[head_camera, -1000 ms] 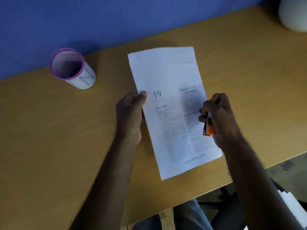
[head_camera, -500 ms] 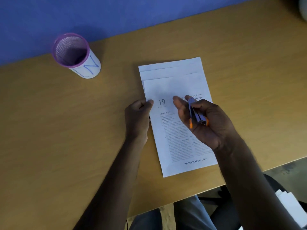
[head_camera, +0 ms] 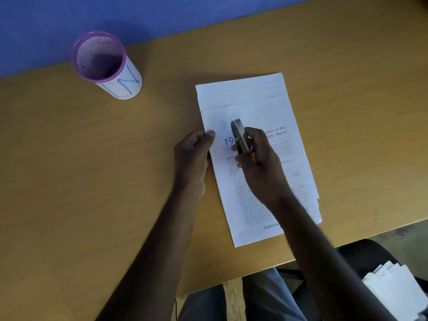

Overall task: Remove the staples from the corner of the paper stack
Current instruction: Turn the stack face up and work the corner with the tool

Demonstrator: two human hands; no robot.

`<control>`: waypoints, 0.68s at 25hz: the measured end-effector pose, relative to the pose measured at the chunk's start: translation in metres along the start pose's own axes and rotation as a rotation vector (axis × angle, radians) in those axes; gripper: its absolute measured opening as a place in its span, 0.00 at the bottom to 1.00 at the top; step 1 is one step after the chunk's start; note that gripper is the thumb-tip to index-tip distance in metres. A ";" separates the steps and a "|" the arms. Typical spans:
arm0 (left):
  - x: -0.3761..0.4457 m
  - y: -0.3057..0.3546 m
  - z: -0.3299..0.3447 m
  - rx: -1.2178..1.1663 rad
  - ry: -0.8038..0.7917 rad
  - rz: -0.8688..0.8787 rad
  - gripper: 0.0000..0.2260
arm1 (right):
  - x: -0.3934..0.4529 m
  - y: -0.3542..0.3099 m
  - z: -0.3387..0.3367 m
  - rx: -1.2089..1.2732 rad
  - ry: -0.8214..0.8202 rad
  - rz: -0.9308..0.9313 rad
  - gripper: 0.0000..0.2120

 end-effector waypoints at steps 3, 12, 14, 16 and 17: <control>-0.001 0.001 0.000 0.013 0.055 -0.020 0.10 | -0.004 -0.003 0.002 -0.137 0.100 -0.091 0.15; -0.003 0.003 -0.002 -0.019 0.041 -0.031 0.06 | -0.005 -0.010 0.001 -0.248 0.283 -0.211 0.10; -0.002 0.002 -0.002 -0.027 0.031 -0.039 0.07 | -0.003 -0.012 0.003 -0.252 0.278 -0.209 0.09; -0.001 0.000 -0.002 -0.053 0.023 -0.060 0.08 | -0.002 -0.011 0.006 -0.246 0.275 -0.196 0.09; -0.001 -0.001 -0.002 -0.063 0.022 -0.070 0.08 | -0.002 -0.011 0.007 -0.243 0.274 -0.188 0.09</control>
Point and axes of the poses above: each hand's wrist, its own x-axis towards the middle knuckle, its own z-axis out of the palm, y = z × x, the point moved 8 cm from there along x, towards the middle knuckle, and after that the axes turned 3 degrees about -y, right-handed, at the moved point
